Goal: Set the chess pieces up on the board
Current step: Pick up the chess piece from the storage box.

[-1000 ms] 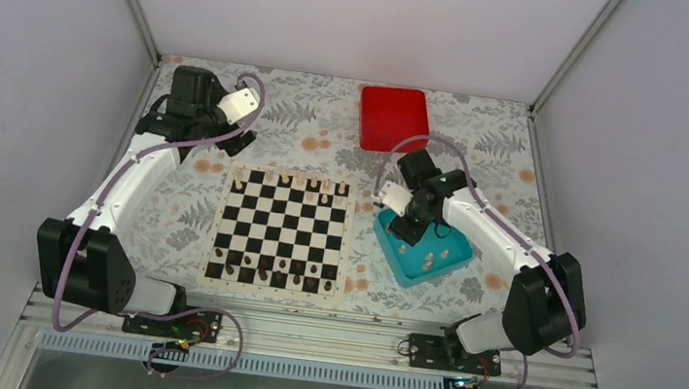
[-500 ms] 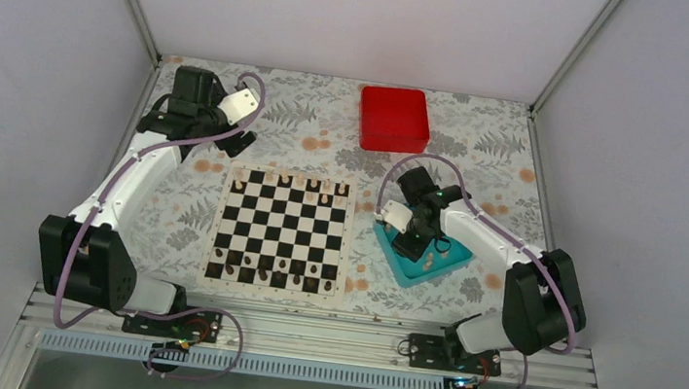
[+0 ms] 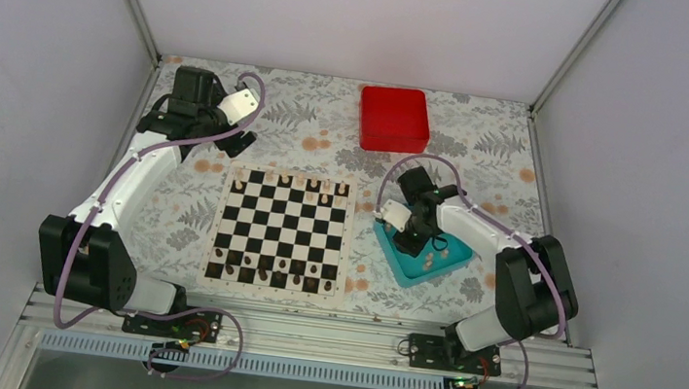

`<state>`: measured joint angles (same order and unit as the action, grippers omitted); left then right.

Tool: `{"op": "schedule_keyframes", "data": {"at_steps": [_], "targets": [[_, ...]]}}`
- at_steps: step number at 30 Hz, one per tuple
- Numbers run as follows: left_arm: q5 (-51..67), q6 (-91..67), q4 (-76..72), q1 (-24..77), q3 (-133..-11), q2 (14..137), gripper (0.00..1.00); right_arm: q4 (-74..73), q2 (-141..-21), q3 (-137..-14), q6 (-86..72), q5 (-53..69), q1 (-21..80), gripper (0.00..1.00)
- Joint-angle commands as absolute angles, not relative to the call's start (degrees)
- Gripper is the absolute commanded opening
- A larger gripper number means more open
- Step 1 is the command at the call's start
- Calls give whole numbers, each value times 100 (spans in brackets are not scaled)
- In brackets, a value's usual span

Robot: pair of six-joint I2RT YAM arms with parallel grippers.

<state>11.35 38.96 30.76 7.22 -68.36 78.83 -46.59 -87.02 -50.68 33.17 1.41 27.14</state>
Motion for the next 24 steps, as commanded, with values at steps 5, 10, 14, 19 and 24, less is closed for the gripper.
{"op": "schedule_keyframes", "data": {"at_steps": [5, 10, 14, 19, 24], "targets": [[1249, 3823, 3114, 694, -6920, 7926, 100, -4603, -8755, -5028, 3395, 203, 2569, 27], [1326, 3841, 3151, 702, -6945, 7952, 100, -4719, -8793, -5036, 3399, 220, 2532, 27], [1350, 3843, 3155, 703, -6954, 7963, 100, -4719, -8785, -4993, 3400, 219, 2523, 26], [1388, 3854, 3187, 712, -6970, 7976, 100, -4748, -8841, -4994, 3415, 237, 2505, 24], [1432, 3859, 3209, 712, -6980, 7982, 100, -4737, -8914, -5014, 3412, 263, 2496, 23]]}}
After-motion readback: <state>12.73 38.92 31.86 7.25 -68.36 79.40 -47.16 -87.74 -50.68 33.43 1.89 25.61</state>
